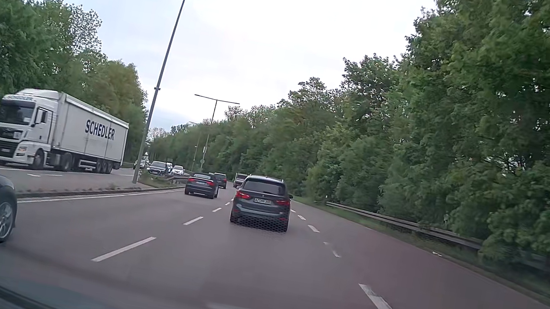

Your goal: Follow the waypoints while adhering to traffic rules and regulations

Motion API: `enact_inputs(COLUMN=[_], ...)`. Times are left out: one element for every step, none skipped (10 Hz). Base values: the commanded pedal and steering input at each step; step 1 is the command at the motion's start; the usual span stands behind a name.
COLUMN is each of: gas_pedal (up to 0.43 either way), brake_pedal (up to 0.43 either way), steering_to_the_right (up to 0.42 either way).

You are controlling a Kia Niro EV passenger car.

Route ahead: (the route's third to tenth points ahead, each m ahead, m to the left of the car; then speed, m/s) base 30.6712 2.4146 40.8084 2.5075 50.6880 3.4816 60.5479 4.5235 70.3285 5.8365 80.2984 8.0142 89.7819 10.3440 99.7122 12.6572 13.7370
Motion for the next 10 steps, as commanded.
enact_inputs(gas_pedal=[0.26,0.26,0.26,0.26,0.26,0.26,0.26,0.26,0.26,0.26], brake_pedal=[0.0,0.0,0.0,0.0,0.0,0.0,0.0,0.0,0.0,0.0], steering_to_the_right=[-0.014,-0.014,-0.014,-0.014,-0.014,-0.014,-0.014,-0.014,-0.014,-0.014])
